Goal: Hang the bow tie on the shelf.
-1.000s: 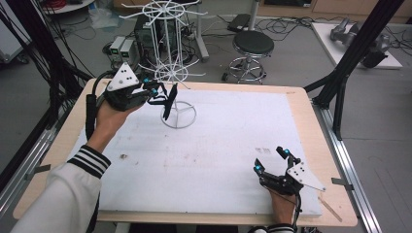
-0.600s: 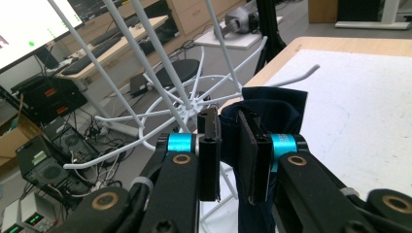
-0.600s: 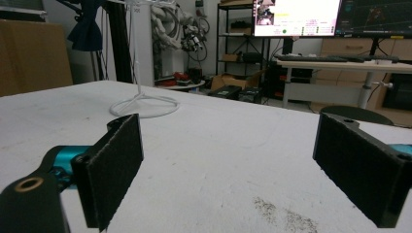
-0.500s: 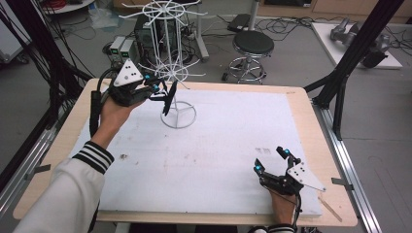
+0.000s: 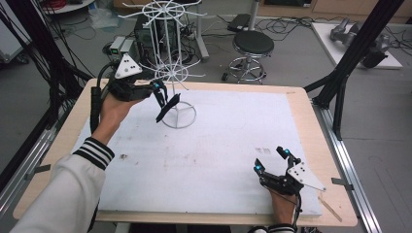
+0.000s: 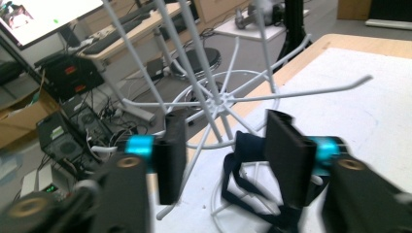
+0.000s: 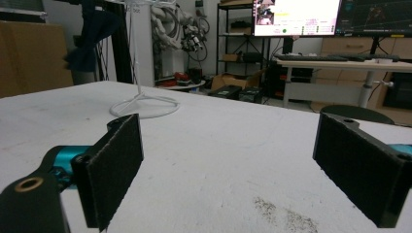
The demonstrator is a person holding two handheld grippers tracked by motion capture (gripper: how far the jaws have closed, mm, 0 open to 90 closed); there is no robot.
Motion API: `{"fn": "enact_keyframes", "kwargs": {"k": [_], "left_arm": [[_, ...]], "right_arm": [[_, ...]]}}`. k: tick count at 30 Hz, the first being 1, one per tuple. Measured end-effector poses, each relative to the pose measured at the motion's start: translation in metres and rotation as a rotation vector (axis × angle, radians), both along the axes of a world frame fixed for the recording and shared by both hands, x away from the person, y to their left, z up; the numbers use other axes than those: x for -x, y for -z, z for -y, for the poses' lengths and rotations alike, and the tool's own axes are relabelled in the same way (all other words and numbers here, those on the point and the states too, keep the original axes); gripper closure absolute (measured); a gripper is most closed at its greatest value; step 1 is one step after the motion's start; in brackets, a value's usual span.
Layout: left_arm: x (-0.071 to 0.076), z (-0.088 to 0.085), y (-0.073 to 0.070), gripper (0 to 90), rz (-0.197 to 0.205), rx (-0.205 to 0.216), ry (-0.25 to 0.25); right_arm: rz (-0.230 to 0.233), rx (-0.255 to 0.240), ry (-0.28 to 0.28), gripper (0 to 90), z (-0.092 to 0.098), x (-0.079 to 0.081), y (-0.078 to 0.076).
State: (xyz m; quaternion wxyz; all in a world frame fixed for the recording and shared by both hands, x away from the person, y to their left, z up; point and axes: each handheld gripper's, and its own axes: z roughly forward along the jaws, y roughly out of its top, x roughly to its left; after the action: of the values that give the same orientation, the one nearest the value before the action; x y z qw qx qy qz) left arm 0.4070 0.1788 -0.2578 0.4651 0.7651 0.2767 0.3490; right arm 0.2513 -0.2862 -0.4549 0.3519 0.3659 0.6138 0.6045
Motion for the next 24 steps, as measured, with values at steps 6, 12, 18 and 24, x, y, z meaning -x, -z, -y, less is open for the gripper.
{"fn": "enact_keyframes", "kwargs": {"k": [6, 12, 18, 24], "left_arm": [[0.003, -0.005, -0.005, 21.9, 0.034, 0.08, -0.012], [0.03, -0.019, -0.002, 14.8, 0.123, 0.217, 0.042], [0.074, -0.049, 0.023, 14.7, 0.183, 0.31, 0.086], [0.103, -0.073, 0.083, 14.3, 0.169, 0.344, 0.089]], "right_arm": [[0.001, 0.0, 0.0, 10.0, 0.0, 0.0, 0.0], [0.003, 0.003, 0.001, 10.1, 0.0, 0.0, 0.0], [0.005, 0.003, 0.002, 10.0, 0.0, 0.0, 0.0], [0.004, 0.002, 0.003, 10.1, 0.0, 0.0, 0.0]]}}
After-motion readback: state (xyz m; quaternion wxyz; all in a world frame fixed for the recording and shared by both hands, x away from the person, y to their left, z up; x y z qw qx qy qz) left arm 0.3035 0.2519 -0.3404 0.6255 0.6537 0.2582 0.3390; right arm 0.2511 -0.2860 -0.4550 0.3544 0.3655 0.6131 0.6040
